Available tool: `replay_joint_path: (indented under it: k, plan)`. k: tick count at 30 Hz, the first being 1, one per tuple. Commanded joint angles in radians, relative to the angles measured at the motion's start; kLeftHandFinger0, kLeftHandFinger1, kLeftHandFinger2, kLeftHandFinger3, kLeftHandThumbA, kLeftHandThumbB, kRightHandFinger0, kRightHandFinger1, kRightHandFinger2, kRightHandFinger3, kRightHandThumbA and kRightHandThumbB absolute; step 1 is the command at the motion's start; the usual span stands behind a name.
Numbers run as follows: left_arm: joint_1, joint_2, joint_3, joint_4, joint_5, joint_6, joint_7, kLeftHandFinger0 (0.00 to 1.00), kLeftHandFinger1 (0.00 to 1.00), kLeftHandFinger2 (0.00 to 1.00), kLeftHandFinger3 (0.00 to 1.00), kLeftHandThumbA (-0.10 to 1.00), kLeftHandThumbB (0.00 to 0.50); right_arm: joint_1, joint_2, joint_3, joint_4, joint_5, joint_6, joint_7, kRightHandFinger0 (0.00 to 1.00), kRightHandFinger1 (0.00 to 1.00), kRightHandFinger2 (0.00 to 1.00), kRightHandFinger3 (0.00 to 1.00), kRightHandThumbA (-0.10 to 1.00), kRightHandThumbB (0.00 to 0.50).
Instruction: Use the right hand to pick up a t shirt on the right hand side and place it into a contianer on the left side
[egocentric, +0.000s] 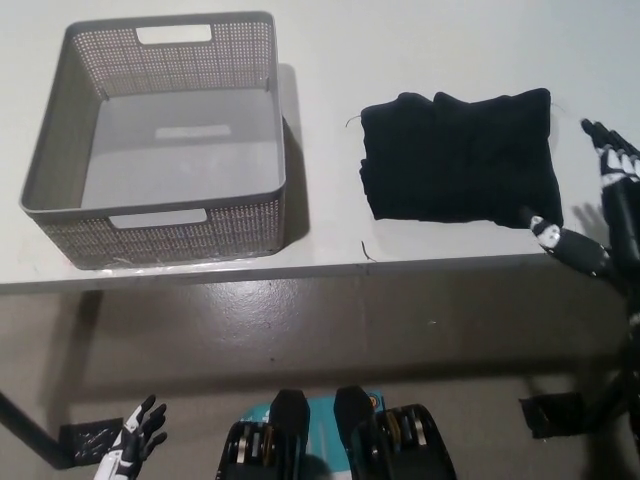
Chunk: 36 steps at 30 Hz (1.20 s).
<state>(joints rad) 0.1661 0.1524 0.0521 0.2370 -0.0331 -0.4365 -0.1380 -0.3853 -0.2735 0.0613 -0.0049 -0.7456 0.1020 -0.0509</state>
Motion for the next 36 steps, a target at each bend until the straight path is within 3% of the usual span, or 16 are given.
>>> replay_joint_path:
  k: [1, 15, 20, 36]
  plan:
    - [-0.014, 0.020, -0.007, -0.018, 0.006, -0.033, -0.022, 1.00, 1.00, 1.00, 1.00, 1.00, 0.335, -0.103, -0.015, 0.031, 0.049, -0.042, 0.048, 0.016, 1.00, 1.00, 1.00, 1.00, 0.85, 0.500]
    - [-0.018, 0.021, -0.008, -0.029, -0.008, -0.033, -0.046, 1.00, 1.00, 1.00, 1.00, 1.00, 0.317, -0.173, 0.021, 0.114, 0.185, -0.062, 0.058, -0.038, 1.00, 1.00, 1.00, 1.00, 0.91, 0.500]
    - [-0.020, 0.021, -0.007, -0.032, -0.009, -0.033, -0.051, 1.00, 1.00, 1.00, 1.00, 1.00, 0.339, -0.188, 0.035, 0.141, 0.228, -0.073, 0.062, -0.040, 1.00, 1.00, 1.00, 1.00, 0.91, 0.500]
    - [-0.029, 0.017, -0.006, -0.045, -0.013, -0.033, -0.068, 1.00, 1.00, 1.00, 1.00, 1.00, 0.330, -0.208, 0.064, 0.191, 0.309, -0.054, 0.065, -0.044, 1.00, 1.00, 1.00, 1.00, 0.94, 0.500]
